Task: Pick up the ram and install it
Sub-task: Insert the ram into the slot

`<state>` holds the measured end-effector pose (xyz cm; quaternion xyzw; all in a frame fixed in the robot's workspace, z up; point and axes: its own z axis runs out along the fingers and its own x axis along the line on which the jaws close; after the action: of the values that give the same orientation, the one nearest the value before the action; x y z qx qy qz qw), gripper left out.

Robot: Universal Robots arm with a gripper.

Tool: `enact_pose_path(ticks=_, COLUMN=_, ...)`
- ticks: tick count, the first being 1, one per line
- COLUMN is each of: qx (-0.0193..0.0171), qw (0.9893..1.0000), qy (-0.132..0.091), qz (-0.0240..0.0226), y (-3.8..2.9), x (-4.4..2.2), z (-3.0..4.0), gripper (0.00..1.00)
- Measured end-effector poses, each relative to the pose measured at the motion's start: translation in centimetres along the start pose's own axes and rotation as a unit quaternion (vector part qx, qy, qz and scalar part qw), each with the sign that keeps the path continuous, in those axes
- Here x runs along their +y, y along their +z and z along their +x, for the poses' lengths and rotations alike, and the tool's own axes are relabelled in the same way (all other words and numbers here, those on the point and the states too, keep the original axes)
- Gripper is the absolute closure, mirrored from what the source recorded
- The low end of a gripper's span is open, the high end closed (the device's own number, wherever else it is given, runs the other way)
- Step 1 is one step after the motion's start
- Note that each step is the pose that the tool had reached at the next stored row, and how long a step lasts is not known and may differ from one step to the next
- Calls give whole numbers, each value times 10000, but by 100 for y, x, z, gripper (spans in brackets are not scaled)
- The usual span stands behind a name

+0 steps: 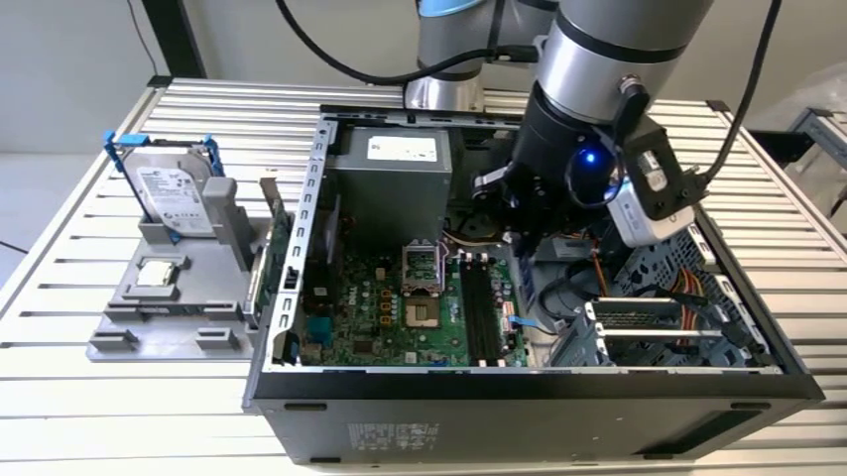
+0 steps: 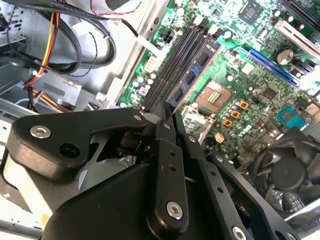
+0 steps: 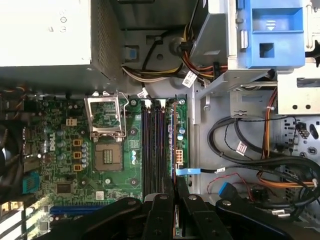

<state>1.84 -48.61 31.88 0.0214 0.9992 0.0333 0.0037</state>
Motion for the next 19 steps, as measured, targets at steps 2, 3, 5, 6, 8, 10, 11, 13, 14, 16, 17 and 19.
enact_pose_path(ticks=2, qx=0, qw=10000, qy=0, qz=0, y=36, x=-3, z=0, gripper=100)
enact_pose_path(ticks=3, qx=0, qw=10000, qy=-1, qz=1, y=54, x=-4, z=0, gripper=100)
enact_pose_path(ticks=5, qx=0, qw=10000, qy=-1, qz=1, y=90, x=-6, z=0, gripper=100)
enact_pose_path(ticks=6, qx=0, qw=10000, qy=0, qz=1, y=108, x=-7, z=1, gripper=100)
enact_pose_path(ticks=8, qx=0, qw=10000, qy=-1, qz=2, y=145, x=-10, z=0, gripper=100)
enact_pose_path(ticks=10, qx=0, qw=10000, qy=-1, qz=3, y=181, x=-12, z=1, gripper=100)
enact_pose_path(ticks=11, qx=0, qw=10000, qy=0, qz=3, y=199, x=-13, z=1, gripper=100)
enact_pose_path(ticks=13, qx=0, qw=10000, qy=0, qz=2, y=236, x=-16, z=2, gripper=100)
enact_pose_path(ticks=14, qx=0, qw=10000, qy=0, qz=3, y=253, x=-17, z=2, gripper=100)
enact_pose_path(ticks=16, qx=0, qw=10000, qy=0, qz=3, y=285, x=-19, z=2, gripper=100)
enact_pose_path(ticks=17, qx=0, qw=10000, qy=0, qz=2, y=299, x=-20, z=2, gripper=100)
enact_pose_path(ticks=19, qx=0, qw=10000, qy=0, qz=2, y=326, x=-22, z=2, gripper=100)
